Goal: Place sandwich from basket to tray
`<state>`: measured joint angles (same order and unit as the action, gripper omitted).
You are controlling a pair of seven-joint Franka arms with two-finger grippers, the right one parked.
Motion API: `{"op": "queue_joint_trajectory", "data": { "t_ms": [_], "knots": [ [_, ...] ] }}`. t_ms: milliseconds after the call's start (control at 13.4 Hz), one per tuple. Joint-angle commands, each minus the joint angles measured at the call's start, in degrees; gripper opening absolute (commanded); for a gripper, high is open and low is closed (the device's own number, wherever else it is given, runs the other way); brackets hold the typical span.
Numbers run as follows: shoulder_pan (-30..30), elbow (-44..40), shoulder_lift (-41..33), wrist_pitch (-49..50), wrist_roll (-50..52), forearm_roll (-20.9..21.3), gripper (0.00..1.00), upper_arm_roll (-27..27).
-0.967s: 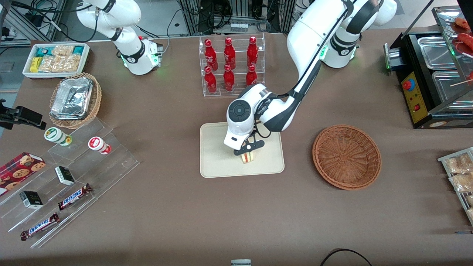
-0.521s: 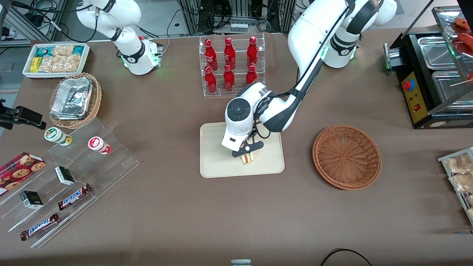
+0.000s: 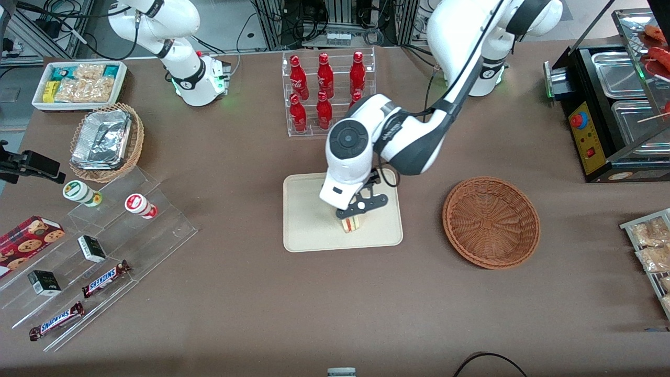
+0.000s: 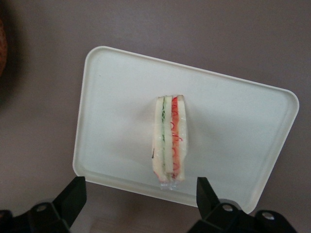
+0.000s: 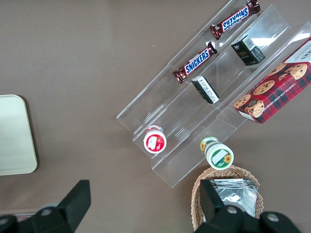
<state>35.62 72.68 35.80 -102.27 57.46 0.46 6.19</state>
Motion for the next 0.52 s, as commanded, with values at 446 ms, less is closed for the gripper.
{"op": "queue_joint_trajectory", "data": {
  "t_ms": [446],
  "knots": [
    [-17.4,16.7,-17.5,5.1,-29.5,0.1,1.0,0.0]
  ]
}}
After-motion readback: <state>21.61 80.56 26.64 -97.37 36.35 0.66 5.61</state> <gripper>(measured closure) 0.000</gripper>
